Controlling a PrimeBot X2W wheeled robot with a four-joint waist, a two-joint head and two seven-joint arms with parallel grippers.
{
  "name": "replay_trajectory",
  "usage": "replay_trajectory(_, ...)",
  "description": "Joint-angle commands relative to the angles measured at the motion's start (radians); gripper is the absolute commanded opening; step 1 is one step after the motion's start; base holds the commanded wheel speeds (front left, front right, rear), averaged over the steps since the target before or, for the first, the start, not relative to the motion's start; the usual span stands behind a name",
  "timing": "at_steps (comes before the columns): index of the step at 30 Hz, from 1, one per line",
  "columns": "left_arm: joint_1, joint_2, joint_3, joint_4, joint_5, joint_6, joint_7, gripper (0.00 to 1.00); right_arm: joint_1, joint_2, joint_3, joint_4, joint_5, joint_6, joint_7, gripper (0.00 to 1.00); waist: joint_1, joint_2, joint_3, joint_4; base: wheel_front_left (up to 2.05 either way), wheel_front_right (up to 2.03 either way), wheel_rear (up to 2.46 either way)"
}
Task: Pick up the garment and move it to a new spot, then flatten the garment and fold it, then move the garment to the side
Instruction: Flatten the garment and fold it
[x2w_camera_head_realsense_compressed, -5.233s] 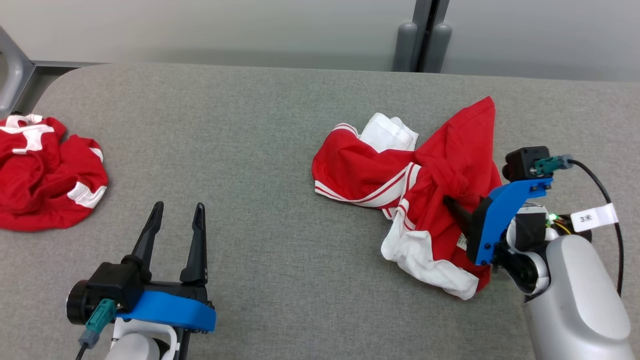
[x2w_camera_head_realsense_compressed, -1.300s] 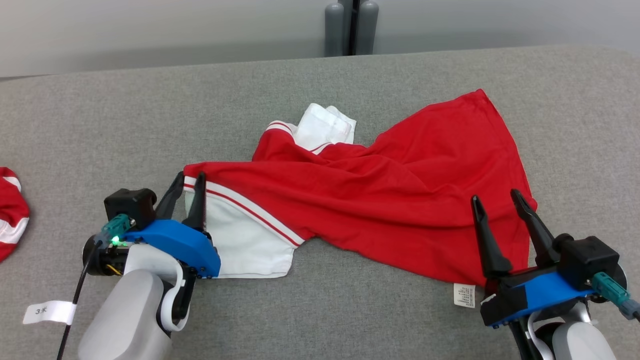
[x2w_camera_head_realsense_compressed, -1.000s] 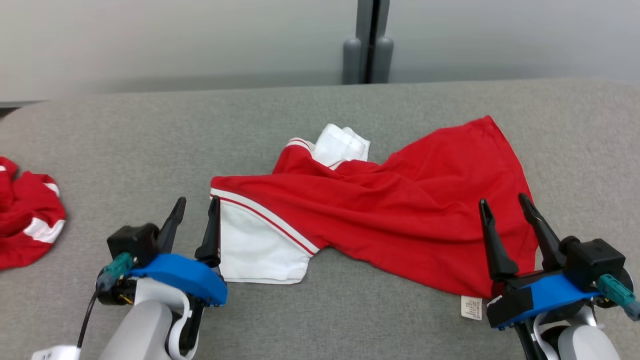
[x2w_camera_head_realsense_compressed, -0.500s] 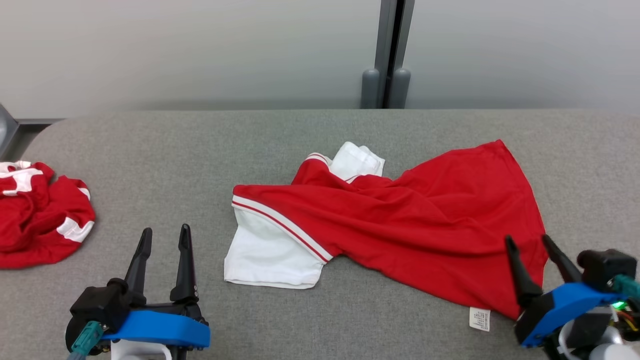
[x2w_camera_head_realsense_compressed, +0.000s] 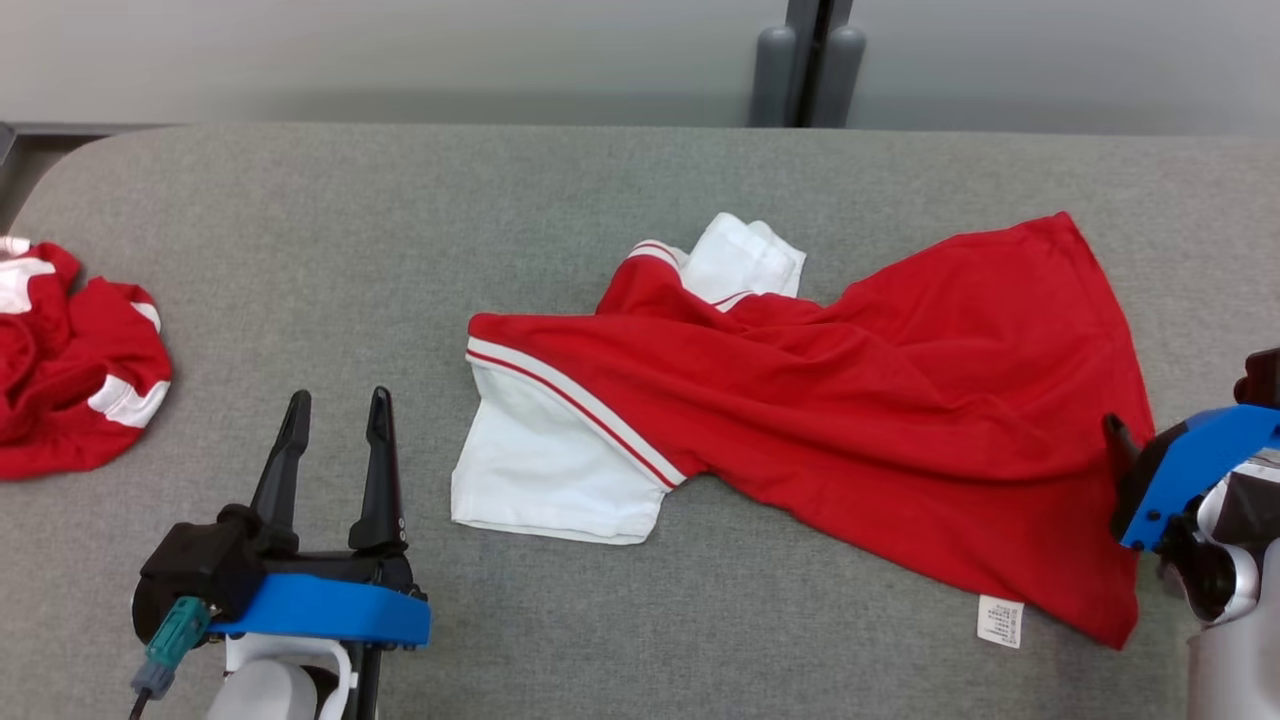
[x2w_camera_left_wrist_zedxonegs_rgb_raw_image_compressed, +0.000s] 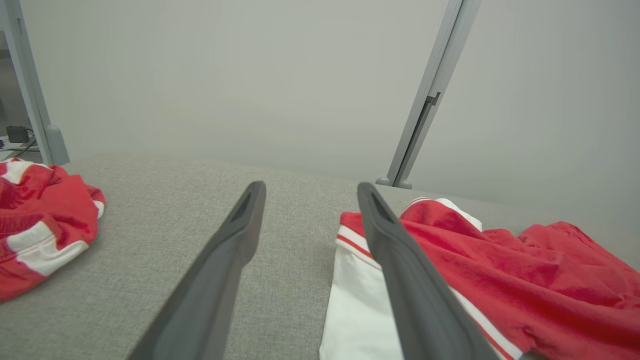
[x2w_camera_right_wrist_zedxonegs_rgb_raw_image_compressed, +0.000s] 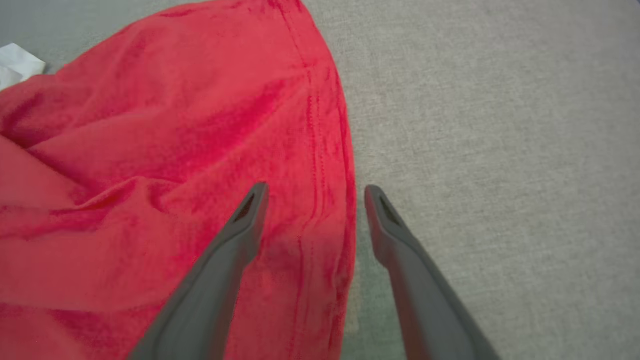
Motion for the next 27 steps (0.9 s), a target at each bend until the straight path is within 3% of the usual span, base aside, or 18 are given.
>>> replay_trajectory(1,-0.018,0.002,-0.005,0.002,0.005,-0.005,-0.004,1.00,-0.023,-0.002,-0.017,0.030,-0.022,0.001,0.019,1.00,-0.0001,0.0000,0.018,0.015,0.00,0.00,0.00)
replay_trajectory(4,-0.033,0.000,-0.011,0.006,0.007,-0.010,-0.004,1.00,-0.065,-0.002,-0.050,0.107,-0.052,0.001,0.072,1.00,-0.0001,0.0000,0.034,0.029,0.00,0.00,0.00)
replay_trajectory(5,-0.037,0.000,-0.012,0.005,0.006,-0.012,-0.005,1.00,-0.079,-0.002,-0.058,0.124,-0.066,0.001,0.080,0.96,-0.0001,0.0000,0.043,0.034,0.00,0.00,0.00)
replay_trajectory(7,-0.048,0.000,-0.012,0.003,0.008,-0.013,-0.004,1.00,-0.102,0.002,-0.053,0.150,-0.079,0.001,0.064,0.00,-0.0001,0.0000,0.056,0.044,0.00,0.00,0.00)
replay_trajectory(18,-0.086,-0.003,-0.011,-0.008,0.018,-0.015,-0.005,1.00,-0.308,-0.061,-0.031,0.211,-0.127,0.001,-0.239,0.00,-0.0001,0.0000,0.106,0.074,0.00,0.00,0.00)
replay_trajectory(19,-0.089,-0.004,-0.011,-0.006,0.020,-0.015,-0.005,1.00,-0.322,-0.059,-0.030,0.231,-0.114,0.001,-0.264,0.41,-0.0001,0.0000,0.107,0.074,0.00,0.00,0.00)
replay_trajectory(20,-0.089,-0.005,-0.012,-0.003,0.021,-0.015,-0.005,1.00,-0.330,-0.066,-0.029,0.252,-0.111,0.001,-0.283,1.00,-0.0001,0.0000,0.106,0.073,0.00,0.00,0.00)
replay_trajectory(27,-0.061,-0.010,-0.003,0.019,0.017,-0.011,-0.005,1.00,-0.321,-0.074,0.015,0.323,-0.102,0.001,-0.413,1.00,-0.0001,0.0000,0.054,0.041,0.00,0.00,0.00)
